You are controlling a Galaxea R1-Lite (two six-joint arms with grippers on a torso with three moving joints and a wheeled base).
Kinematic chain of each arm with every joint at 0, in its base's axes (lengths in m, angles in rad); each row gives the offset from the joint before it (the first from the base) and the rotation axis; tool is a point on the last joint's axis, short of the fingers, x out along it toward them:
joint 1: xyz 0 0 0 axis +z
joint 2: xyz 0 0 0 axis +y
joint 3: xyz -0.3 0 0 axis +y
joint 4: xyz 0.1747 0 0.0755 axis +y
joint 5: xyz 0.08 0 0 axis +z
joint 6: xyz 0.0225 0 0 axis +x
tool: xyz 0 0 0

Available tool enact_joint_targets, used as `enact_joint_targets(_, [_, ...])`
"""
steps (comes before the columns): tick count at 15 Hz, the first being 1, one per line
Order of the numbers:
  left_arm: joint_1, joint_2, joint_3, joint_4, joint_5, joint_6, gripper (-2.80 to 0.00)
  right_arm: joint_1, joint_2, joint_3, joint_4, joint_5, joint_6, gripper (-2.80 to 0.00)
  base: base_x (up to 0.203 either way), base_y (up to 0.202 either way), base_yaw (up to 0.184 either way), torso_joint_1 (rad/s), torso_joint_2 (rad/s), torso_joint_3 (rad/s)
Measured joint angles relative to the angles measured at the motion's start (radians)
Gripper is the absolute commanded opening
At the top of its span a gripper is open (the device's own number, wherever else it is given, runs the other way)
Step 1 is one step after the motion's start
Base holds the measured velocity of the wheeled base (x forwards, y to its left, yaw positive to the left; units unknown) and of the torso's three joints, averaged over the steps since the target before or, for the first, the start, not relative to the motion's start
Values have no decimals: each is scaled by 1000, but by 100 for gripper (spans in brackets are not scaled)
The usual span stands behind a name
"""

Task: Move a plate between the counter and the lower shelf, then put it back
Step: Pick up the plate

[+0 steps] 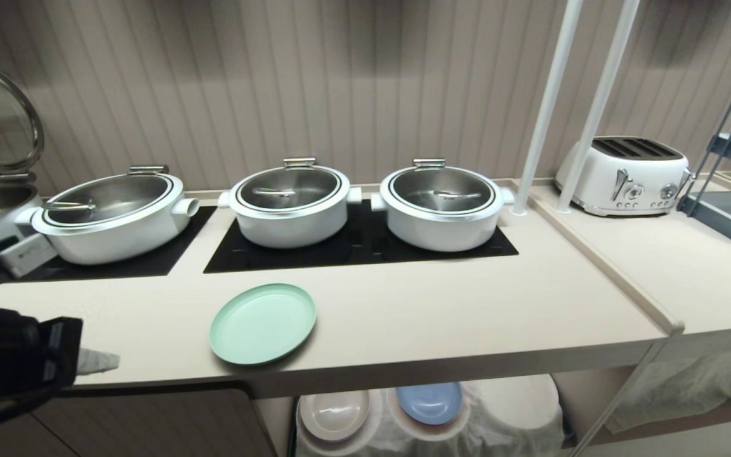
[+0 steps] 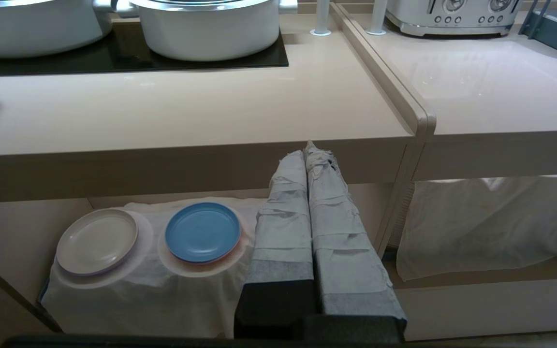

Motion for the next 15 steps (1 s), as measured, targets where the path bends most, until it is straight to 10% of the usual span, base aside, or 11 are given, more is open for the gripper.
enact_joint_targets(15, [-14, 736, -474, -22, 119, -96, -280, 0, 0, 0, 0, 0, 0, -280, 0, 0, 0, 0, 0, 0])
